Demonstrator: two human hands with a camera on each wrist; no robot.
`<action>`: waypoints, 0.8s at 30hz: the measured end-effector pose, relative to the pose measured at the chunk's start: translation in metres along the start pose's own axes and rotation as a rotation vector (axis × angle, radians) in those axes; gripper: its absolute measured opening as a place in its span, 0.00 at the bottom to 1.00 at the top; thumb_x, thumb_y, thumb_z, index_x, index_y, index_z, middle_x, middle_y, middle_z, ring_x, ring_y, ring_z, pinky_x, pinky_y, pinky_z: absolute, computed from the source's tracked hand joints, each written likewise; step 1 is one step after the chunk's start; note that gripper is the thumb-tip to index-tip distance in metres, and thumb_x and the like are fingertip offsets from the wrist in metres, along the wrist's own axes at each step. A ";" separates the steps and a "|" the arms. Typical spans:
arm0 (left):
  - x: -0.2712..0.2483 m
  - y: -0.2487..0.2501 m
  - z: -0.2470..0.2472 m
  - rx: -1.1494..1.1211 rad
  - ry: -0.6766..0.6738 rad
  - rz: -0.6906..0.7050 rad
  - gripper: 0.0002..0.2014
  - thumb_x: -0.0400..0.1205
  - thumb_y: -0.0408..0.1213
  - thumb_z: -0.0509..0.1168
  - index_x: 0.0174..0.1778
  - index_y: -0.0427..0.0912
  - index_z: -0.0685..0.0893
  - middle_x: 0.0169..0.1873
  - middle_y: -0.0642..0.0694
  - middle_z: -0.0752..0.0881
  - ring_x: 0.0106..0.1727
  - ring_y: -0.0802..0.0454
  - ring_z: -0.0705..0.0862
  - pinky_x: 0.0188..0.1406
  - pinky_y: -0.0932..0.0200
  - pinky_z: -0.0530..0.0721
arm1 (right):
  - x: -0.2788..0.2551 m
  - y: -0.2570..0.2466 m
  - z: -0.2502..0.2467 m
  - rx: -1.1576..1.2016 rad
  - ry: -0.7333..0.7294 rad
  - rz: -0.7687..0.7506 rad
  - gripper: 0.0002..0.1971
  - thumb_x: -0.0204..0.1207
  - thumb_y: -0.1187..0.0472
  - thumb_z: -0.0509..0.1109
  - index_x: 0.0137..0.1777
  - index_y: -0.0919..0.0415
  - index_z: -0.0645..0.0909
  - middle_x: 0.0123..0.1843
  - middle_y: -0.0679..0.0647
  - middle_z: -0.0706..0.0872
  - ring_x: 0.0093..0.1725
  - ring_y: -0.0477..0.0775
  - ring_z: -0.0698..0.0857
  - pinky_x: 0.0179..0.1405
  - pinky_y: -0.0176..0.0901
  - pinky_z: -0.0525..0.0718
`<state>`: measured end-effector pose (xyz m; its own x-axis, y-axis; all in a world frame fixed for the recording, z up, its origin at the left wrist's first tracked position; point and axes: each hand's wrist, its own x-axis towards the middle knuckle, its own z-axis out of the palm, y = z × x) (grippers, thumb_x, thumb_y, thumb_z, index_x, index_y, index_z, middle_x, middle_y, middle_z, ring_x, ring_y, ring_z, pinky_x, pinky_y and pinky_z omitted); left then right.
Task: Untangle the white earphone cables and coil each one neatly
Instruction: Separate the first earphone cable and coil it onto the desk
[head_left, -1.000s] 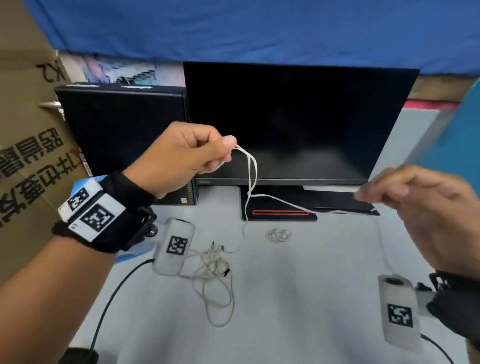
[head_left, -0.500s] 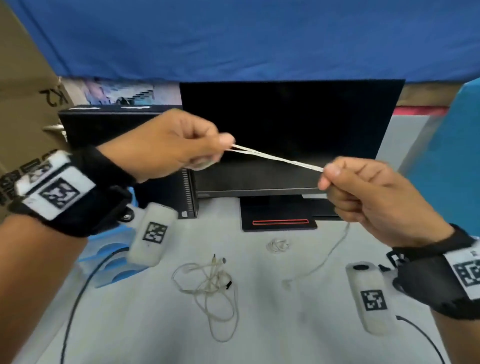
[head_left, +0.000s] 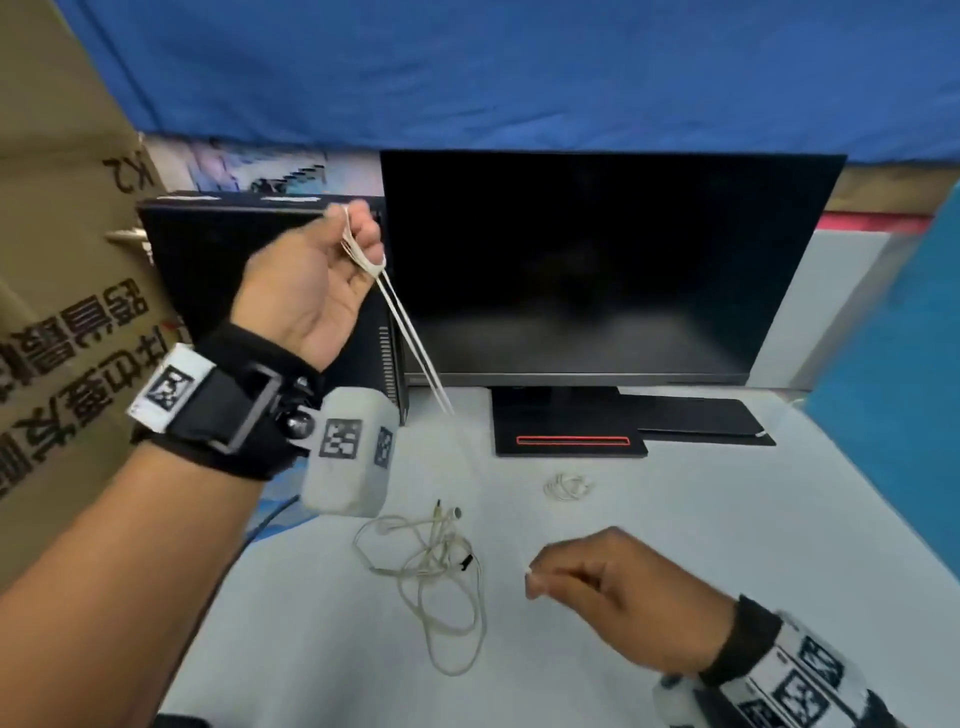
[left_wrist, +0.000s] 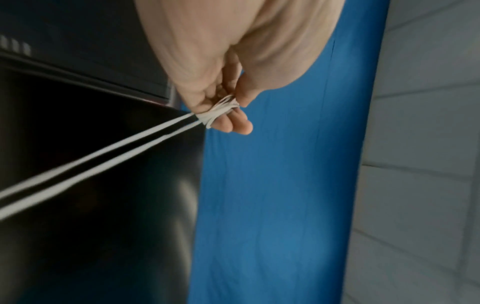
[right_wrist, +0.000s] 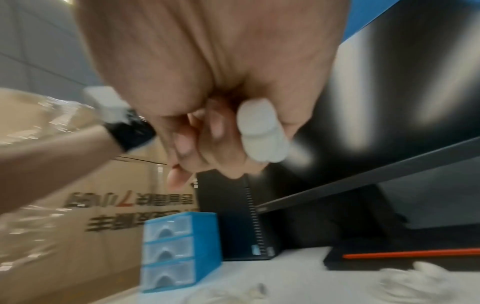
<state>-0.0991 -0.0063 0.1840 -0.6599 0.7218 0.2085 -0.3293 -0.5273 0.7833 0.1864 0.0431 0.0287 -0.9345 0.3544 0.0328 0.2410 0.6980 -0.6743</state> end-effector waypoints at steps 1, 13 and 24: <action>0.002 -0.013 -0.002 0.068 0.033 0.036 0.12 0.89 0.32 0.56 0.44 0.38 0.82 0.30 0.51 0.86 0.30 0.61 0.85 0.41 0.67 0.84 | -0.004 -0.013 0.001 0.010 -0.047 -0.035 0.12 0.84 0.47 0.63 0.50 0.48 0.87 0.41 0.51 0.89 0.39 0.57 0.85 0.46 0.55 0.85; -0.089 -0.111 -0.043 0.901 -0.454 0.116 0.18 0.86 0.41 0.59 0.31 0.39 0.81 0.30 0.54 0.85 0.32 0.45 0.77 0.40 0.51 0.76 | 0.002 -0.056 -0.125 0.298 0.889 -0.282 0.11 0.84 0.62 0.63 0.42 0.52 0.82 0.24 0.42 0.71 0.23 0.45 0.65 0.21 0.35 0.63; -0.097 -0.083 -0.046 0.242 -0.157 -0.011 0.12 0.85 0.34 0.60 0.51 0.37 0.89 0.38 0.50 0.89 0.38 0.55 0.88 0.44 0.64 0.86 | 0.029 -0.003 0.031 -0.039 -0.053 -0.037 0.10 0.85 0.63 0.62 0.47 0.57 0.84 0.33 0.37 0.81 0.36 0.34 0.80 0.44 0.30 0.77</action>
<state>-0.0389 -0.0526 0.0716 -0.5384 0.7972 0.2730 -0.1522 -0.4106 0.8990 0.1502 0.0320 0.0090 -0.9553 0.2950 0.0179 0.2147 0.7342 -0.6441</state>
